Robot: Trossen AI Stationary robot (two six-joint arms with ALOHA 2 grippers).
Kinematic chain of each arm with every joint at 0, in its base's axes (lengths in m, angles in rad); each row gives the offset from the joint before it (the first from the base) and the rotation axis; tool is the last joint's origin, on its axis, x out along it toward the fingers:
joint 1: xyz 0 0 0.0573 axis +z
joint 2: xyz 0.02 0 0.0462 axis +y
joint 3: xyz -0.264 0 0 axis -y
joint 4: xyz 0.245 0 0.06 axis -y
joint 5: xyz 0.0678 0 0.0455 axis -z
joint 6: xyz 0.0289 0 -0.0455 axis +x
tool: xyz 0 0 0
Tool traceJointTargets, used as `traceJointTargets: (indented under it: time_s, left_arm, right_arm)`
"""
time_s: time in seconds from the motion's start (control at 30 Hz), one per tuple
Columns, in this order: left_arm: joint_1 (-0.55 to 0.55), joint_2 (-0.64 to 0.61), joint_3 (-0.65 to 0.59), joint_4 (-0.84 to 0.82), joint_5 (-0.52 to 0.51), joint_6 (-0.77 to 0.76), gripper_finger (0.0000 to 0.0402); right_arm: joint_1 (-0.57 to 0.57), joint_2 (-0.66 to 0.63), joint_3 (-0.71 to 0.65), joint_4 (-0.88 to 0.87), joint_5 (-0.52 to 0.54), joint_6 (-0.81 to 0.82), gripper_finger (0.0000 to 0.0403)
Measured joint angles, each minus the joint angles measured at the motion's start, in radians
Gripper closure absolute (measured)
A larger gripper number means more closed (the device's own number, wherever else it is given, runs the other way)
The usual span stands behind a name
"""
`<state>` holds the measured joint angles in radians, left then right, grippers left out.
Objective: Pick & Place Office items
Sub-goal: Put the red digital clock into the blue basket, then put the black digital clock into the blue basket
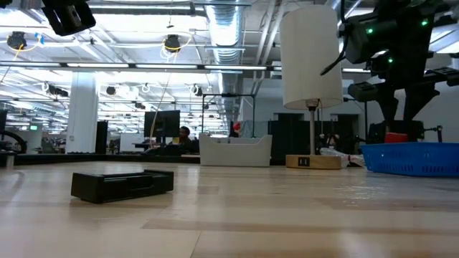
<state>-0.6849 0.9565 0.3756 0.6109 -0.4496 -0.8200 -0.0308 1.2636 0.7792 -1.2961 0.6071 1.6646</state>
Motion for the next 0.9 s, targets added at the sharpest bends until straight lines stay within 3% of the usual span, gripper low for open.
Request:
traceJointTargets:
  time_s: [0.17,0.3,0.67,0.77,0.9]
  left_arm:
    - [0.0,0.0,0.0,-0.001,-0.005,0.001,0.0165]
    - [0.0,0.0,0.0,-0.049,-0.004,0.0,0.0165]
    - [-0.151,0.019,0.004,-0.43,0.036,-0.026,0.0165]
    - [-0.228,0.084,0.04,-0.513,0.036,-0.026,0.0165]
    - [-0.292,0.263,0.142,-0.54,0.036,0.016,0.0165]
  right_arm:
    - [0.045,0.0,0.006,0.03,-0.016,-0.003,0.0184]
    - [0.151,0.0,0.039,0.15,-0.016,-0.04,0.0159]
    - [0.474,0.0,0.106,0.562,0.115,-0.057,0.018]
    - [0.538,0.0,0.106,0.633,0.157,-0.056,0.0186]
    - [0.6,0.0,0.106,0.66,0.209,-0.011,0.0191]
